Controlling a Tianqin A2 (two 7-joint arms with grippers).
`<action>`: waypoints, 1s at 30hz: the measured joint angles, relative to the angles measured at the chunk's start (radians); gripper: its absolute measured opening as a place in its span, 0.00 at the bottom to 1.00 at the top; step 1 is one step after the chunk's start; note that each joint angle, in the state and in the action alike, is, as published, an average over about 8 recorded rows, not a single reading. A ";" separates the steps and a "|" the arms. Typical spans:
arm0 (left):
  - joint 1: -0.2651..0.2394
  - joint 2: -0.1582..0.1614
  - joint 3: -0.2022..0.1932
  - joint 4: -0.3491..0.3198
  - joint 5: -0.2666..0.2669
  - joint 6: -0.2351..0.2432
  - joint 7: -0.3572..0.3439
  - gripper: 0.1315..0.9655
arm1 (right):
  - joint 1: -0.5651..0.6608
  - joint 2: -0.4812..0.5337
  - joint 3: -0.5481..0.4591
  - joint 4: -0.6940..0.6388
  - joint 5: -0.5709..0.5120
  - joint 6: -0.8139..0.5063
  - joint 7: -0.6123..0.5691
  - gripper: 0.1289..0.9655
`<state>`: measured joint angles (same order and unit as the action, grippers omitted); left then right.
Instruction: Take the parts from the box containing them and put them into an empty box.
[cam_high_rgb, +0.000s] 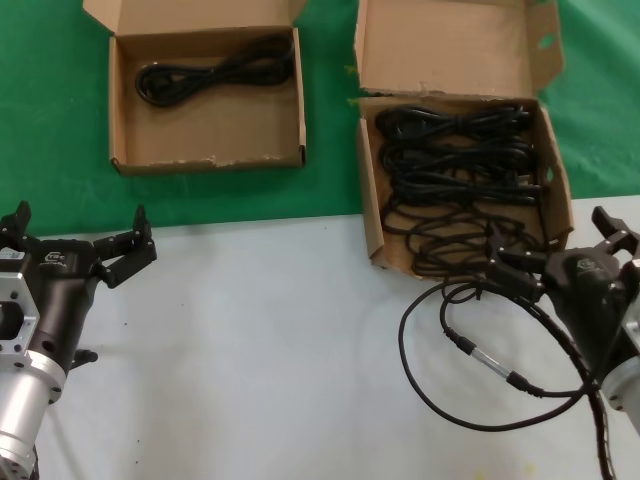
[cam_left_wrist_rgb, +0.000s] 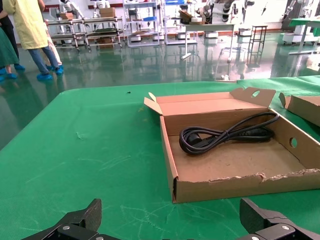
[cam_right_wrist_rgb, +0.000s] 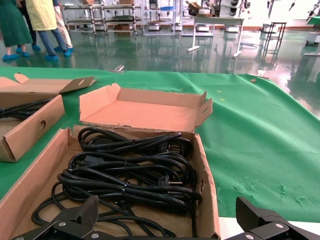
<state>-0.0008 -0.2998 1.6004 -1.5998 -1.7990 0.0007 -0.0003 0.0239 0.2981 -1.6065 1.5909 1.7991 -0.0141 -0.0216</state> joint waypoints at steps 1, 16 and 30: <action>0.000 0.000 0.000 0.000 0.000 0.000 0.000 1.00 | 0.000 0.000 0.000 0.000 0.000 0.000 0.000 1.00; 0.000 0.000 0.000 0.000 0.000 0.000 0.000 1.00 | 0.000 0.000 0.000 0.000 0.000 0.000 0.000 1.00; 0.000 0.000 0.000 0.000 0.000 0.000 0.000 1.00 | 0.000 0.000 0.000 0.000 0.000 0.000 0.000 1.00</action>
<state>-0.0008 -0.2998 1.6004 -1.5998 -1.7990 0.0007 -0.0004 0.0239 0.2981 -1.6065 1.5909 1.7991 -0.0141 -0.0216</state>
